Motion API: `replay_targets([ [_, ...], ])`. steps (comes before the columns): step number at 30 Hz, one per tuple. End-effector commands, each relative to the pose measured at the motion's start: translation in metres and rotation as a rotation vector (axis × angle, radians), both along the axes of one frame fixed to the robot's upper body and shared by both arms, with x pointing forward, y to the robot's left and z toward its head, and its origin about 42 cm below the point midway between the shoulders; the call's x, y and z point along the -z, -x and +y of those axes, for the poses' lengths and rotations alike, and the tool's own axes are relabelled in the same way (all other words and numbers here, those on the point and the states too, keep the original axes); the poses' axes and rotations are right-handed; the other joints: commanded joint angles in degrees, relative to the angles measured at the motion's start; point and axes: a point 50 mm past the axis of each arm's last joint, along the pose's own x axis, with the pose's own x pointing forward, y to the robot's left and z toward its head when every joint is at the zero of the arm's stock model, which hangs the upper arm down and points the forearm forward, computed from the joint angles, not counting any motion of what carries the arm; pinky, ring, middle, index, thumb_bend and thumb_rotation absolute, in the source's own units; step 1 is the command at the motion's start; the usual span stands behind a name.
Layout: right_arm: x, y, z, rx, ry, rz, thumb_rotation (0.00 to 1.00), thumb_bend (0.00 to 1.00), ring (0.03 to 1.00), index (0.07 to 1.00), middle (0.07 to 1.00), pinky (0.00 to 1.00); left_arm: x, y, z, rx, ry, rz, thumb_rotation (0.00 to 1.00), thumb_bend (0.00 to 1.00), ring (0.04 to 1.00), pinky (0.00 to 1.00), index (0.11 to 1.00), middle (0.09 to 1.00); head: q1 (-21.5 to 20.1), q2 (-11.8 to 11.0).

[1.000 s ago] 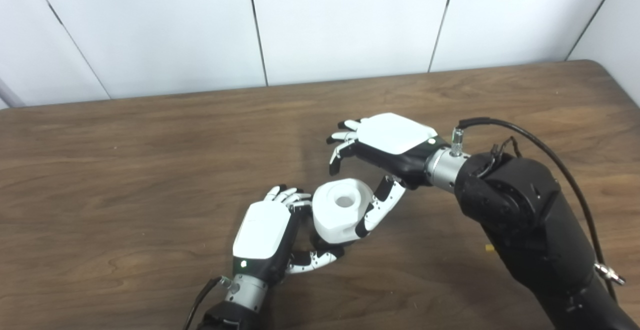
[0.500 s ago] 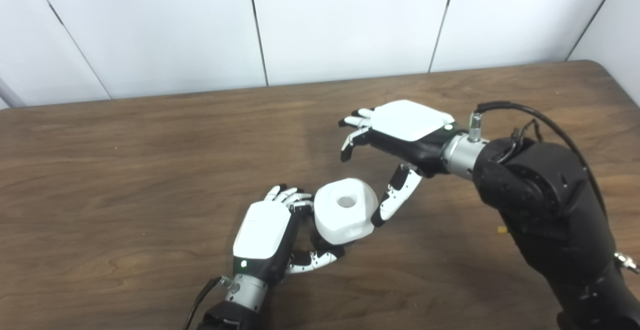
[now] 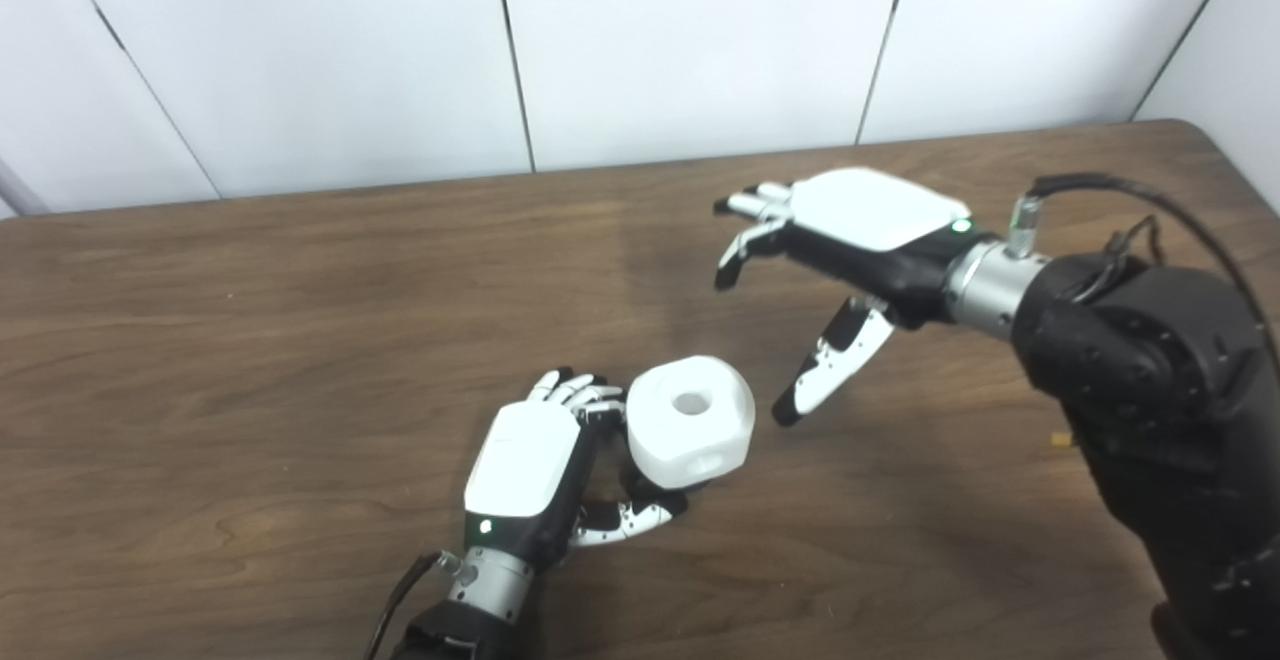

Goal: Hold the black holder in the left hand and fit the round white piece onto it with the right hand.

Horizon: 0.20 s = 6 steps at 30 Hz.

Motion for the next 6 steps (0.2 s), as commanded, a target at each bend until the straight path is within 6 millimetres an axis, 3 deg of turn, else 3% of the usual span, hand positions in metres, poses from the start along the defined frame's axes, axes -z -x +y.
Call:
replay_targets([
  [1, -0.0156, 0.0009, -0.0037, 0.007, -0.016, -0.031, 0.42, 1.0, 1.0, 0.752, 0.985, 1.0, 0.0078, -0.0008, 0.0027, -0.002, -0.042, 0.045, 0.05, 0.52, 0.839, 0.93, 0.485, 0.742, 0.1, -0.1],
  [6, -0.0154, 0.0003, -0.0084, 0.024, -0.041, -0.017, 0.39, 1.0, 1.0, 0.751, 0.985, 1.0, 0.0059, -0.0023, 0.0056, -0.013, -0.055, 0.067, 0.07, 0.52, 0.855, 0.92, 0.491, 0.756, 0.6, 0.0],
])
